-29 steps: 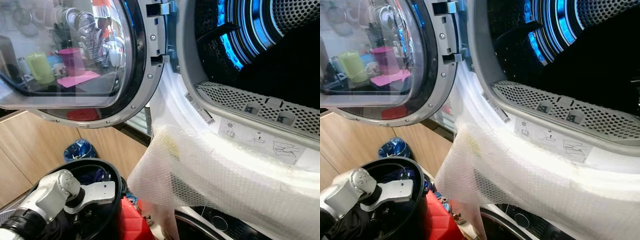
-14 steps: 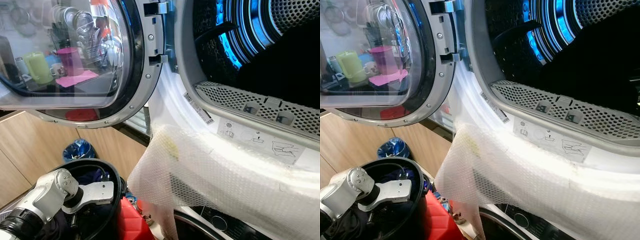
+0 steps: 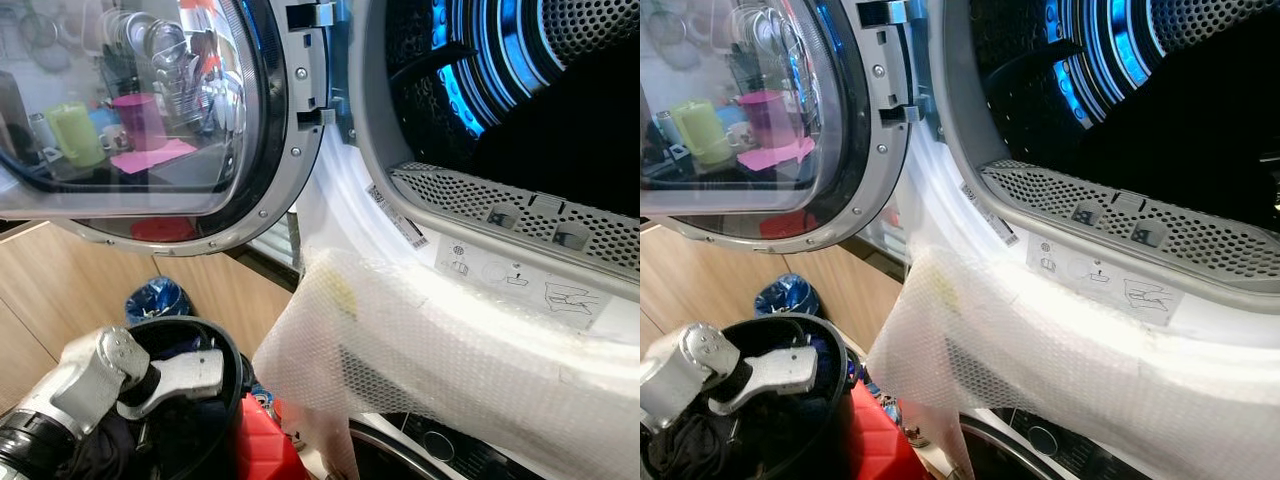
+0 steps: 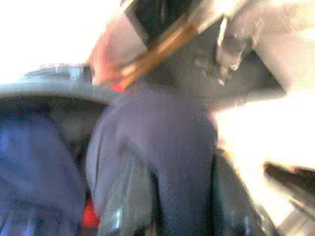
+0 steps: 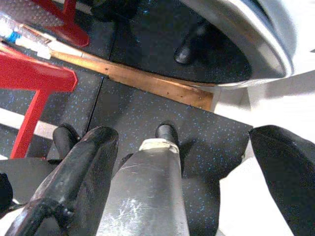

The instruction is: Clothes washing

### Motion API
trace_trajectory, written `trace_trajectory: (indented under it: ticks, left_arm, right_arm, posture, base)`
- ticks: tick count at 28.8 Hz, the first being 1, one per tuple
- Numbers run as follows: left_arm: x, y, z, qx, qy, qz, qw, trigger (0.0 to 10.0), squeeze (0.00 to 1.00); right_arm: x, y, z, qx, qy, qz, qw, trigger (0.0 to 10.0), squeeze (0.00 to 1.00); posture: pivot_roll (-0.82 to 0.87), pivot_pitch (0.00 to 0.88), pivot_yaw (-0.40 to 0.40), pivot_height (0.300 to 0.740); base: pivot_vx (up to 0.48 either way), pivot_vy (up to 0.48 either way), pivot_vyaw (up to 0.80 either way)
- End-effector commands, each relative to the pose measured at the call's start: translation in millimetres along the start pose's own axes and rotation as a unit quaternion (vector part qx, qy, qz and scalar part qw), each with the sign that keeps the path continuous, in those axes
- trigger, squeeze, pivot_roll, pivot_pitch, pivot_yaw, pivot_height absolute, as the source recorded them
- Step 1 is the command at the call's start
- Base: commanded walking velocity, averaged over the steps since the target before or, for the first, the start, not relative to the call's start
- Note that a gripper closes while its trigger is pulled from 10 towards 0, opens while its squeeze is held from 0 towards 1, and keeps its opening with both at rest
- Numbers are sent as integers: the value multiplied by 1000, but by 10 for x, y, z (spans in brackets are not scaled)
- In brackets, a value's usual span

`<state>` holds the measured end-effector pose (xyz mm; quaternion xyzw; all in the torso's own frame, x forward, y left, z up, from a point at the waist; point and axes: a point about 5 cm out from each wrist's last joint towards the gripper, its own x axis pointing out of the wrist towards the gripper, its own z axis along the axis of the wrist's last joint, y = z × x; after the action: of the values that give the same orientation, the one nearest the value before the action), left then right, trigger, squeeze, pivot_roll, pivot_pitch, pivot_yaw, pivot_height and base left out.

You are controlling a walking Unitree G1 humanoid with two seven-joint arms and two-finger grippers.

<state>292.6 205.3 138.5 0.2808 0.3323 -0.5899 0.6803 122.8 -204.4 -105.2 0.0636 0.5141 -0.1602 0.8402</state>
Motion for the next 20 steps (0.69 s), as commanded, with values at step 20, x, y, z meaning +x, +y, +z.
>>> trace_trajectory:
  ticks: [20]
  left_arm:
    - [20, -135, 1797, 146, -402, -244, 870, 0, 0]
  right_arm:
    - [5, 57, 37, 15, -5, 4, 1000, 10000, 0]
  posture:
    - [74, 0, 120, 740]
  base:
    - [0, 0, 0]
